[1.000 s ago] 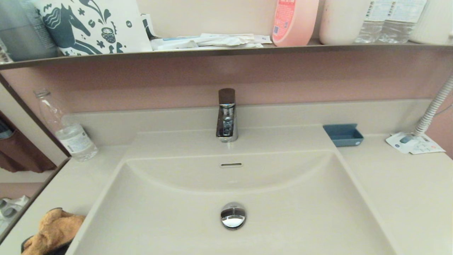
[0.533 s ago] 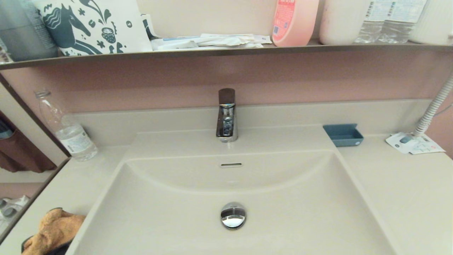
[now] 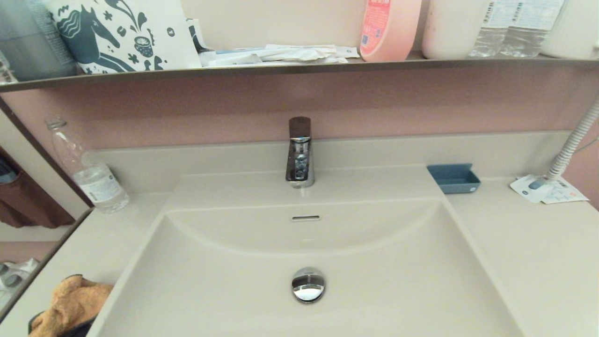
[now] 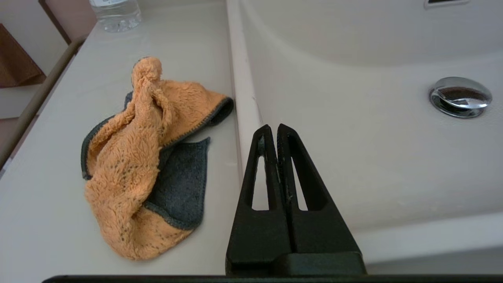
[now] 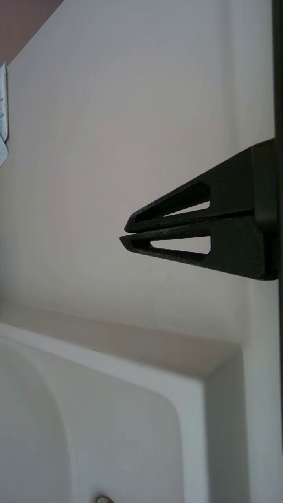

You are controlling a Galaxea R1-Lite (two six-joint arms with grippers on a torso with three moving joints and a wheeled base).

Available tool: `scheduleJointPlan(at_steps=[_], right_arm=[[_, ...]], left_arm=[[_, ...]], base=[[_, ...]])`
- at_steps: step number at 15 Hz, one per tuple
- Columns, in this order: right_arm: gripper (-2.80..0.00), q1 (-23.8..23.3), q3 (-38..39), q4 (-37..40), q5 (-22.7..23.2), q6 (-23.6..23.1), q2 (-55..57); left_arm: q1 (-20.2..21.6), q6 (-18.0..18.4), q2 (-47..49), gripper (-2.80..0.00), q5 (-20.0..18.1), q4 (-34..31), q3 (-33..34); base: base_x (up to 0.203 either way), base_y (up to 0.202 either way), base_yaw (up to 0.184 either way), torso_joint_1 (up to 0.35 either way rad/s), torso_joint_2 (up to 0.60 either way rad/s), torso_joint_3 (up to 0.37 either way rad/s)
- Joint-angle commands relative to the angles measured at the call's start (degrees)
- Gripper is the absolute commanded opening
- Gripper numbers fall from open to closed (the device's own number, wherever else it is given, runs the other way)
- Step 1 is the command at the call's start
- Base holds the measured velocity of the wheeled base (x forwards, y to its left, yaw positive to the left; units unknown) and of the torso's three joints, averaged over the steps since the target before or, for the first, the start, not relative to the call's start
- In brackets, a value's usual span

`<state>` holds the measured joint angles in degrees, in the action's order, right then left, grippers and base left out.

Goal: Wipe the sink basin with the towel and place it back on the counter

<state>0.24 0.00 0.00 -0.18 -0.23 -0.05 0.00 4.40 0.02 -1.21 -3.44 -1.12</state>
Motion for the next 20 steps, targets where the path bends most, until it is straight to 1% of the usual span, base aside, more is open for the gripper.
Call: scheduleJointPlan(at_steps=[1, 6, 20], right_arm=[[-2.80, 0.0, 0.0, 0.0, 0.0, 0.0, 0.0], [-2.80, 0.0, 0.0, 0.0, 0.0, 0.0, 0.0], [-2.80, 0.0, 0.0, 0.0, 0.0, 0.2, 0.0]], left_arm=[[0.0, 0.0, 0.0, -2.80, 0.0, 0.0, 0.2], [0.0, -0.8, 0.0, -2.80, 0.1, 0.1, 0.2], [0.0, -0.8, 0.0, -2.80, 0.1, 0.1, 0.2]], base=[[0.000, 0.000, 0.000, 0.000, 0.00, 0.000], [0.000, 0.000, 0.000, 0.000, 0.00, 0.000], [0.000, 0.000, 0.000, 0.000, 0.00, 0.000]])
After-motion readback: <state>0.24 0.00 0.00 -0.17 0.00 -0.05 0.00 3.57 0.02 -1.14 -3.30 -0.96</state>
